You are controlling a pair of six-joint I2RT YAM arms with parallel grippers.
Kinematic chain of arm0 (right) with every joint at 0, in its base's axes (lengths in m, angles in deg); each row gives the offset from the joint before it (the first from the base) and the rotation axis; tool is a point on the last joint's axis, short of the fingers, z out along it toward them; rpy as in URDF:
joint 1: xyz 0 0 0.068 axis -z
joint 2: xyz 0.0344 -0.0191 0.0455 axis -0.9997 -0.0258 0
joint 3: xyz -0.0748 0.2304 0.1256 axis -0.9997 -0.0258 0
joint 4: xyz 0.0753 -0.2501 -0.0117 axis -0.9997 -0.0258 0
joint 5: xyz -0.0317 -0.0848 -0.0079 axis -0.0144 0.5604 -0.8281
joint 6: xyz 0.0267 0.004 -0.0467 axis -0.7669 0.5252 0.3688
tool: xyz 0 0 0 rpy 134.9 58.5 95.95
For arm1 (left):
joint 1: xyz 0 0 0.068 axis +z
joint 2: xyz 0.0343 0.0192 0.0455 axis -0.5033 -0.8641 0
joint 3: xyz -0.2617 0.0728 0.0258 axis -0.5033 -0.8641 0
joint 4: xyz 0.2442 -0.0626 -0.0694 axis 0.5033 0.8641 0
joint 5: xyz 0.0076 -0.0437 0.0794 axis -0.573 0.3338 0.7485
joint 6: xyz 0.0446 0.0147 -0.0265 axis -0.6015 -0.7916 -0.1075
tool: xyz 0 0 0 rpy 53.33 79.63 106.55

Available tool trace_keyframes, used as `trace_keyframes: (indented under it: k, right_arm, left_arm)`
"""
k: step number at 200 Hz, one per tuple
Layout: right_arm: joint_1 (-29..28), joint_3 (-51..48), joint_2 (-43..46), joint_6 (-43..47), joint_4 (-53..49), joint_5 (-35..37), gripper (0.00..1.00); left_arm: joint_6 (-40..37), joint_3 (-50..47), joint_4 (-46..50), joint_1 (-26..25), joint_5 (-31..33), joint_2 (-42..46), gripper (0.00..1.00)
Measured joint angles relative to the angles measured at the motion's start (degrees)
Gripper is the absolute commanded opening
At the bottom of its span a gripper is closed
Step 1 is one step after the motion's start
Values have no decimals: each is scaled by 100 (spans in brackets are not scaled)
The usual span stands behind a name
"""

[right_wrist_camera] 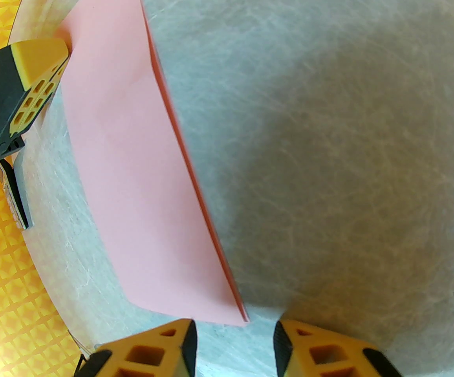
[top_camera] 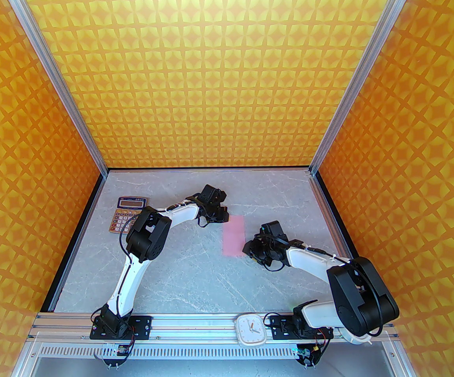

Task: Fold a paper plane with a square sheet of paper (fold left side to right side)

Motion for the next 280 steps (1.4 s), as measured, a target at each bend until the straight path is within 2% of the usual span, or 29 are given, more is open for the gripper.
trace_keyframes:
  k: [59,117,163,280]
  right_arm:
    - [-85,243,-22,164,-68,7,38]
    - [-92,407,-136,310,-85,20,41]
    - [-92,407,-297,422,-101,70,41]
    - [-92,455,-402,544,-131,-24,41]
  left_arm:
    - [116,39,2,13,2,24,5]
    - [146,566,46,28,-4,-33,5]
    - [120,516,48,28,-76,-332,4]
    - [125,457,-46,48,-146,-330,4]
